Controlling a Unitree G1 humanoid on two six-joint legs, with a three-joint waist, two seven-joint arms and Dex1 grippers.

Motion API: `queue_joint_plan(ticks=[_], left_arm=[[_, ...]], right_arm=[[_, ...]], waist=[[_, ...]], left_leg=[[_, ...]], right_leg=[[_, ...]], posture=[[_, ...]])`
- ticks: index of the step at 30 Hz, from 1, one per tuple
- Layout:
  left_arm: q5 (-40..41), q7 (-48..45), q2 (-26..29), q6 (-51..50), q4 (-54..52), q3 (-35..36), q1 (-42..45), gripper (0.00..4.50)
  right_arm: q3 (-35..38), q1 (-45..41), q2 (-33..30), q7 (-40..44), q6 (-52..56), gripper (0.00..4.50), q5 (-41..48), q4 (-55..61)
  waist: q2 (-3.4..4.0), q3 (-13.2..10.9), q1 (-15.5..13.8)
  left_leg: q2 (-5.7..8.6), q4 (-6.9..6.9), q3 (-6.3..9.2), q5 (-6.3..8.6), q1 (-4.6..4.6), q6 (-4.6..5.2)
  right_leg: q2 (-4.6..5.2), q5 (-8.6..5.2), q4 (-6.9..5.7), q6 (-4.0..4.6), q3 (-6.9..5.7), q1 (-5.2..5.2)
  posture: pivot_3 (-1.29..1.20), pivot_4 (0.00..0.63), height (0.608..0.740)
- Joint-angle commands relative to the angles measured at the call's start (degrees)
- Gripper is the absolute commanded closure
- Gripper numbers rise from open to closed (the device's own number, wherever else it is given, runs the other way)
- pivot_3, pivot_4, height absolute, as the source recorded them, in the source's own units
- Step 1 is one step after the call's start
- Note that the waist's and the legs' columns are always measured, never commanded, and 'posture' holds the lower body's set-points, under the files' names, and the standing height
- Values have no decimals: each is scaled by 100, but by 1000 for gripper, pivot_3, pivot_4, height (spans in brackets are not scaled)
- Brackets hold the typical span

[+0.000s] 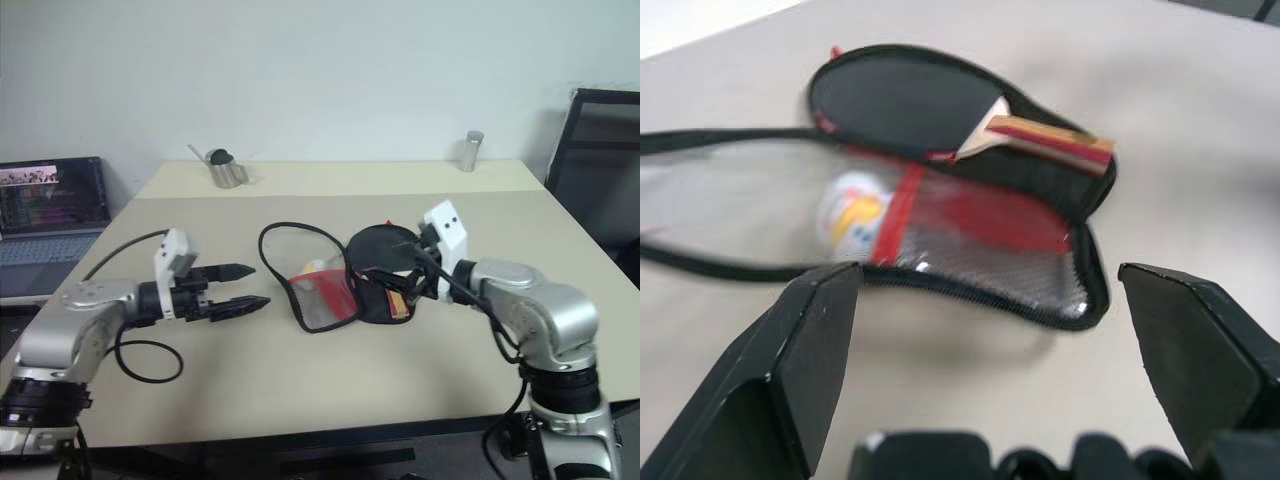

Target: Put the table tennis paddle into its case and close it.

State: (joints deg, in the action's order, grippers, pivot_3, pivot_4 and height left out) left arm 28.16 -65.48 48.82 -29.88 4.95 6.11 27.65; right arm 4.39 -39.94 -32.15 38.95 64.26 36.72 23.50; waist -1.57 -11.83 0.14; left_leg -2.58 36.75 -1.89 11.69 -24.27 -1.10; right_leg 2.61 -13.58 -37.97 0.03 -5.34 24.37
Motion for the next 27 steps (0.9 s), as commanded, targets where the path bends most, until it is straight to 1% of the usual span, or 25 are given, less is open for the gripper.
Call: queue_joint_plan(ticks=[1, 6, 15, 22, 27], left_arm=[[-178, -148, 155, 174, 336, 46, -100, 0], [-517, -162, -42, 443, 707, -240, -16, 0], [-918, 15, -558, 865, 1463, -437, 547, 0], [-1360, -58, -1080, 1276, 2760, -734, 1474, 0], [-1709, -211, -1589, 1783, 3923, -991, 2456, 0]], right_arm=[[7, -133, -359, 416, -212, 34, 228, 259], [-240, -96, -829, 899, -622, 34, 144, 305], [-357, -65, -1155, 989, -1032, 34, -85, 130], [-303, 52, -1315, 962, -1038, 34, -66, 187], [-219, 110, -1428, 917, -1007, 34, -58, 228]], waist=[[0, 0, -4], [-1, 0, -19], [-2, 1, -37], [-4, 1, -64], [-6, 1, -79]], left_leg=[[0, 0, 0, 0, 0, 0], [1, 2, -2, 2, -2, -4], [0, 9, -4, 5, -8, -8], [4, 18, -5, 5, -8, -8], [8, 21, -4, 5, -13, -8]], right_leg=[[0, 0, -1, 1, -1, 0], [1, 0, 4, 1, 1, -1], [1, 0, 5, 1, 0, 0], [1, 0, -1, 1, -3, -1], [0, 1, 0, 1, -7, -1]], posture=[[0, 150, 740], [0, 150, 740], [0, 150, 740], [0, 150, 740], [0, 150, 740]])
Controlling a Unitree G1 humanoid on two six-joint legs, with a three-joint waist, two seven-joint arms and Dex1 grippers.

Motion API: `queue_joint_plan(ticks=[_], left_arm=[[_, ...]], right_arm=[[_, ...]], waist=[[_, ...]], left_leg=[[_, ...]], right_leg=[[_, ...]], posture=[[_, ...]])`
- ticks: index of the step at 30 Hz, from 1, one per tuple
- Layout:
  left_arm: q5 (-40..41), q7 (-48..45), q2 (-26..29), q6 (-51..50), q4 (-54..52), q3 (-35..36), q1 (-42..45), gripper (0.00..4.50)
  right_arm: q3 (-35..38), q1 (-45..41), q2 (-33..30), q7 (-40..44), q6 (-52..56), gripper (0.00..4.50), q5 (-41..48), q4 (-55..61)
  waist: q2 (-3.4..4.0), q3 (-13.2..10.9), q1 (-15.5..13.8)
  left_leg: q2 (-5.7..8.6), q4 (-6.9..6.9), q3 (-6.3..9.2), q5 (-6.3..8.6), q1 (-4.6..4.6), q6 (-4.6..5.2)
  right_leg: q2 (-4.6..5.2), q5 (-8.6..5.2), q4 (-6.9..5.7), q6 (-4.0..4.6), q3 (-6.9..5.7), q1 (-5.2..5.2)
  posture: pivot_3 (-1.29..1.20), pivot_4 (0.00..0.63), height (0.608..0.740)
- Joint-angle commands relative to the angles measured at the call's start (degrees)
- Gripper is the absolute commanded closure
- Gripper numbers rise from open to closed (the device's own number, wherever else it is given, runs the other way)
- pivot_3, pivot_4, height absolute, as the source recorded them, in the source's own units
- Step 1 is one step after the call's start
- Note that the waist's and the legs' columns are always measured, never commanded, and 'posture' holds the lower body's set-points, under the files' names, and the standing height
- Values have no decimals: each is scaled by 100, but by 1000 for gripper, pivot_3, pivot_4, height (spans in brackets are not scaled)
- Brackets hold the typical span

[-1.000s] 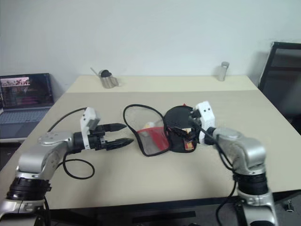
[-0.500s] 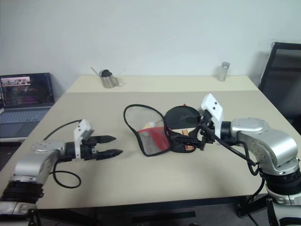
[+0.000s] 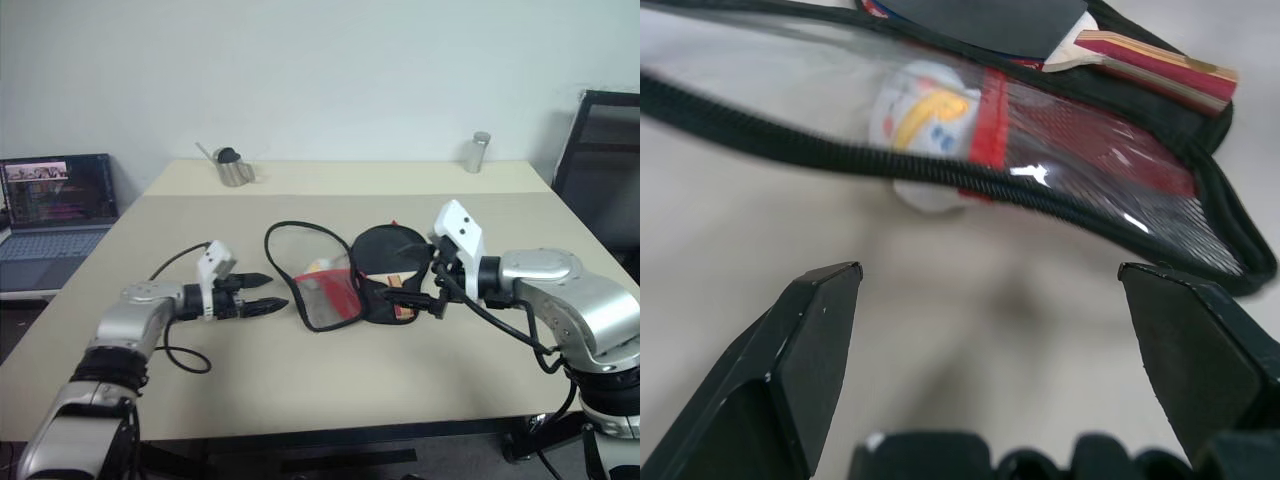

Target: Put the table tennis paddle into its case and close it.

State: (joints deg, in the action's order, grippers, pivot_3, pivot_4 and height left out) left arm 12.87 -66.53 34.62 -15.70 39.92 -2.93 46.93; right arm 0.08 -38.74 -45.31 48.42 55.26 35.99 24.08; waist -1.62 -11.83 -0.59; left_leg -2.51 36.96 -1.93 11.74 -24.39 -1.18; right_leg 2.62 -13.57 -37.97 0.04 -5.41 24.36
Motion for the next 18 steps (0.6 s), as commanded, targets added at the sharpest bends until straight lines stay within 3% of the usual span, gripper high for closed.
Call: queue_joint_plan(ticks=[1, 10, 14, 18], left_arm=[[-287, -161, -259, 482, 670, -167, 683, 0], [-868, -269, -752, 1612, 1913, -383, 1436, 0], [-778, -582, -1061, 1747, 1766, -327, 1735, 0], [-310, -1263, -1223, 1181, 1039, -152, 1973, 0]], right_arm=[[237, -1, -124, -47, -82, 34, 39, 193], [504, 269, -247, -334, 150, 34, 258, 506], [673, 358, -389, -360, 273, 34, 388, 628], [964, 303, -786, -239, 348, 34, 496, 562]], waist=[[-1, 1, -13], [-3, 0, 2], [-5, 0, -32], [-7, -2, -44]], left_leg=[[6, 1, 1, 0, -2, 0], [17, 1, -2, 1, -2, 2], [15, 6, 1, 1, -4, 2], [15, 6, 0, 2, -10, 2]], right_leg=[[0, 0, 1, 0, -2, 0], [-3, 0, 1, 0, -1, 2], [1, 0, 0, 0, -2, 0], [4, 0, 5, 0, -1, 1]], posture=[[0, 150, 740], [0, 150, 740], [0, 150, 740], [0, 150, 740]])
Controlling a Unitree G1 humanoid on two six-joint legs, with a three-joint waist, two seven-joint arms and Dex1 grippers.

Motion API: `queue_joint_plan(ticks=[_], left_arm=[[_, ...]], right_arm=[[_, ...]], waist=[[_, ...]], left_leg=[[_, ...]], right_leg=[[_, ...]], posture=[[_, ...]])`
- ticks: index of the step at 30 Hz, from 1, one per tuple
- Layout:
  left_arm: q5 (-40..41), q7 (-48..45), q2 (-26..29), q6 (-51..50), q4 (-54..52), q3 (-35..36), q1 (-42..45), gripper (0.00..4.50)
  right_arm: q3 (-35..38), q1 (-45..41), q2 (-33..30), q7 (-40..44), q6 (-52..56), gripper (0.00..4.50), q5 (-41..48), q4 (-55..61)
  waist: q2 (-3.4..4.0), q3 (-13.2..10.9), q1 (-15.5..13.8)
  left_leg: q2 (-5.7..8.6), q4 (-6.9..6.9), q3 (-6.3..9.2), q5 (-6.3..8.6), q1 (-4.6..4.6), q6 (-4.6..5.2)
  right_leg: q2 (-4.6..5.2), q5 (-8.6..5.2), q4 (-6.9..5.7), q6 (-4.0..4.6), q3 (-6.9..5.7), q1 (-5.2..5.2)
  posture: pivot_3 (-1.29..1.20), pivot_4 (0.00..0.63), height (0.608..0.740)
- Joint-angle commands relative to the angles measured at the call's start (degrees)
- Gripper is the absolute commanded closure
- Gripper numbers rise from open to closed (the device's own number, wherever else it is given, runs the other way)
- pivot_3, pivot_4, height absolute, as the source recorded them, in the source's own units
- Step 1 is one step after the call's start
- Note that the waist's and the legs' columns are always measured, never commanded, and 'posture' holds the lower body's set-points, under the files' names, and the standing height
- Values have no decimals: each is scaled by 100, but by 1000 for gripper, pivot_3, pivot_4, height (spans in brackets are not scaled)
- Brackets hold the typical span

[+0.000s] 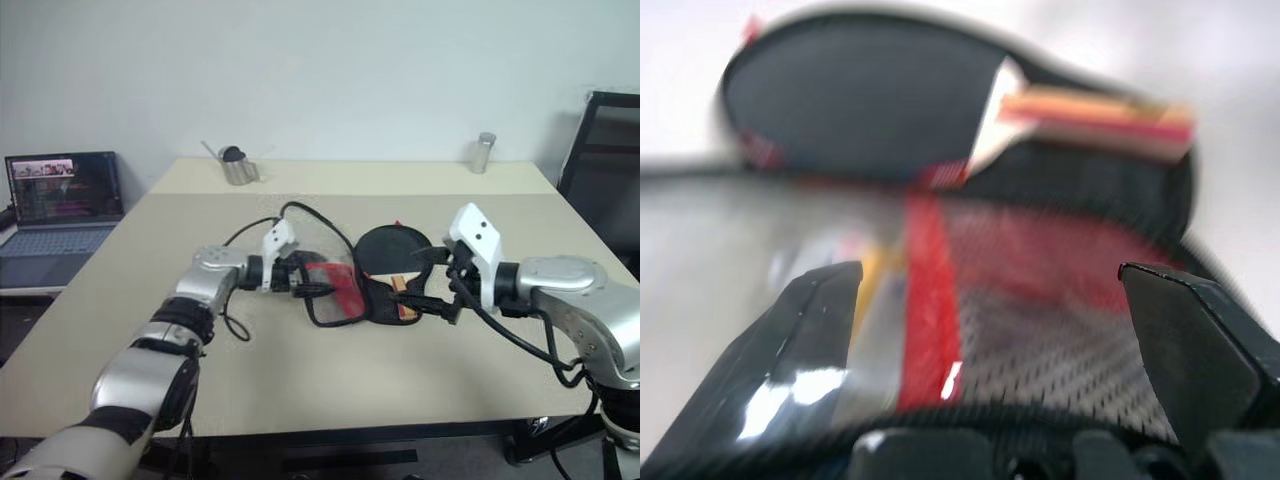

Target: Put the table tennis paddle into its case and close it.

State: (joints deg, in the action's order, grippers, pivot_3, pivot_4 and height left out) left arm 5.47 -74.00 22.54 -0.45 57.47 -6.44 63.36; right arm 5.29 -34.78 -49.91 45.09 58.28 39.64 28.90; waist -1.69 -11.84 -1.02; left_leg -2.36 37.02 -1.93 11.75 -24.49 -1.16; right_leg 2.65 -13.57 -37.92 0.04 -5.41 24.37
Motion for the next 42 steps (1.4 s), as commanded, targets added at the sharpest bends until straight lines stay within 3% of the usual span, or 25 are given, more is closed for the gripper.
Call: queue_joint_plan(ticks=[1, 5, 12, 19, 25, 30, 42], left_arm=[[539, -695, 1, -518, -931, 219, 351, 0], [740, -831, -61, -824, -1210, 289, 524, 0], [387, -222, -573, -287, -357, 205, 690, 0], [194, 163, -909, 237, 247, 283, 754, 0], [251, -139, -357, 373, -1, 382, 523, 0], [585, -638, 405, -163, -1220, 542, -154, 0], [1158, 250, 1483, -1735, -3774, 1186, -1667, 0]], right_arm=[[530, -108, -437, 130, 57, 34, 156, 43], [790, -41, -818, 247, 48, 34, 191, -74], [1004, 175, -1202, 326, -53, 34, 90, -290], [832, 209, -812, -146, 48, 34, 67, -330], [611, 213, -139, -628, 270, 34, 46, -675], [327, -120, 597, -1193, 237, 34, -271, -1492], [91, -902, 2256, -2278, -715, 34, -1366, -3844]], waist=[[-2, -2, 1], [-2, -1, 5], [-1, -1, 11], [-3, -2, 17], [-3, -2, 79], [-2, -2, 120], [-1, -1, 99]], left_leg=[[0, 0, 1, 0, -3, 0], [4, -1, 3, 0, -5, 0], [15, 3, 1, 0, 7, 1], [18, 1, -1, 0, 4, 1], [13, 2, 0, 0, 8, 1], [-8, 1, -3, 0, 9, 1], [-23, 2, -6, -2, 14, -1]], right_leg=[[0, 0, 1, 0, 0, 2], [-5, 0, 4, 0, -2, 3], [-8, 0, -4, 0, 2, -2], [-7, 0, -1, 0, 3, 0], [-9, 1, -9, 1, 3, 0], [-9, 2, -9, 3, 8, -1], [-16, 10, -14, 17, 18, -1]], posture=[[0, 150, 740], [0, 150, 740], [0, 150, 740], [0, 150, 740], [0, 150, 740], [0, 150, 740], [0, 150, 740]])
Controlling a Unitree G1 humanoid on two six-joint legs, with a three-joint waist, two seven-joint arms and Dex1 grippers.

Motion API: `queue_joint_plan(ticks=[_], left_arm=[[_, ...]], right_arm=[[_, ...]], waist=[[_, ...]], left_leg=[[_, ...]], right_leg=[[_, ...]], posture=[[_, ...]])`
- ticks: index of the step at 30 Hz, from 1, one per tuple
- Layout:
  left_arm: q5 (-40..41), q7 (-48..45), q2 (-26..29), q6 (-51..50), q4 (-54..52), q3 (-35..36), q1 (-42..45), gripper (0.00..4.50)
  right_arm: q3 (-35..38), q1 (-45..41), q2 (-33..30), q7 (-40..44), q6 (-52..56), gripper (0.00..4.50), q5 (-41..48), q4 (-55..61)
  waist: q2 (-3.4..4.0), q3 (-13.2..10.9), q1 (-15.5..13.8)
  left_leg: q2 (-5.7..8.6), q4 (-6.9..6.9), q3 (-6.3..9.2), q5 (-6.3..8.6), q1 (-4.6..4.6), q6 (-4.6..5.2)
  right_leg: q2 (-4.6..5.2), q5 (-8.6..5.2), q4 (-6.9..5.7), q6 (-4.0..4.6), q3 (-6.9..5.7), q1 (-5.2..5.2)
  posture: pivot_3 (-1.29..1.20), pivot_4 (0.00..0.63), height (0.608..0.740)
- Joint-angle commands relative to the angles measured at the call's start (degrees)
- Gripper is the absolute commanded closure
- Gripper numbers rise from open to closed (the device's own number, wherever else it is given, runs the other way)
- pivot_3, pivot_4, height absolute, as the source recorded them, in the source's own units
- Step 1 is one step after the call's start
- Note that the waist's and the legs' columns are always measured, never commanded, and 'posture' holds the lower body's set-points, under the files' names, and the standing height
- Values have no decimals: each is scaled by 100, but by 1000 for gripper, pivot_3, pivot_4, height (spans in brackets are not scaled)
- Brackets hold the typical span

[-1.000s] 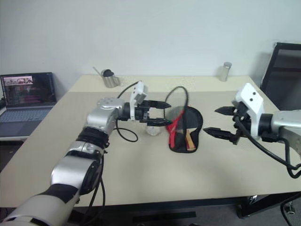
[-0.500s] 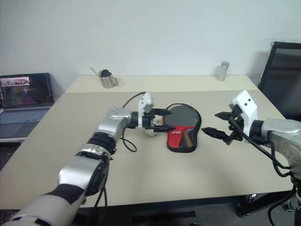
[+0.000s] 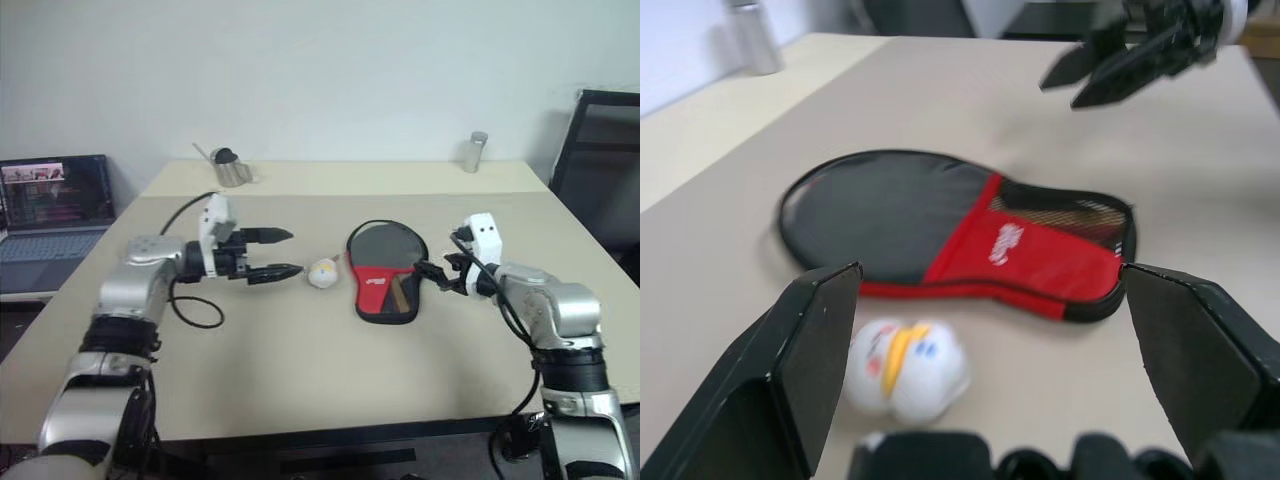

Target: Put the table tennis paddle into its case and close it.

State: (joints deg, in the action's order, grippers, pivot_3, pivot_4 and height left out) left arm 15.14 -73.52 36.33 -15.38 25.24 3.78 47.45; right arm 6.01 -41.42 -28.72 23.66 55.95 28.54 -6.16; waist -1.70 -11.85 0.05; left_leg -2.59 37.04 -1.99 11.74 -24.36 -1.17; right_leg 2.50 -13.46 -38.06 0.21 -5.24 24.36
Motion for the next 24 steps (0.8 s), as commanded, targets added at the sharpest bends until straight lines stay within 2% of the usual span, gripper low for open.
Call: queue_joint_plan(ticks=[1, 5, 10, 24], left_arm=[[217, 253, 129, -307, -656, 170, -137, 0], [295, 376, 220, -499, -940, 196, -282, 0], [342, 480, 297, -582, -1012, 178, -323, 0], [363, 546, 287, -598, -982, 74, -313, 0]], right_arm=[[8, -289, 214, -170, -621, 34, -353, -531], [-88, -506, 503, -315, -1184, 34, -778, -1462], [-157, -643, 733, -196, -1401, 34, -999, -1990], [-320, -569, 1085, 50, -1283, 34, -1206, -2142]], waist=[[0, 0, -14], [0, 0, -10], [1, 0, 7], [2, 2, 8]], left_leg=[[0, 0, 1, 0, -1, 0], [1, 0, 0, 0, -1, 0], [1, -2, -1, 0, 0, 0], [0, -2, -2, 0, 2, 0]], right_leg=[[1, 0, 0, 0, -2, 0], [1, 0, 0, 1, 0, 0], [-3, 1, 0, 2, 0, 1], [-10, 3, 0, 5, 1, 0]], posture=[[0, 150, 740], [0, 150, 740], [0, 150, 740], [0, 150, 740]])
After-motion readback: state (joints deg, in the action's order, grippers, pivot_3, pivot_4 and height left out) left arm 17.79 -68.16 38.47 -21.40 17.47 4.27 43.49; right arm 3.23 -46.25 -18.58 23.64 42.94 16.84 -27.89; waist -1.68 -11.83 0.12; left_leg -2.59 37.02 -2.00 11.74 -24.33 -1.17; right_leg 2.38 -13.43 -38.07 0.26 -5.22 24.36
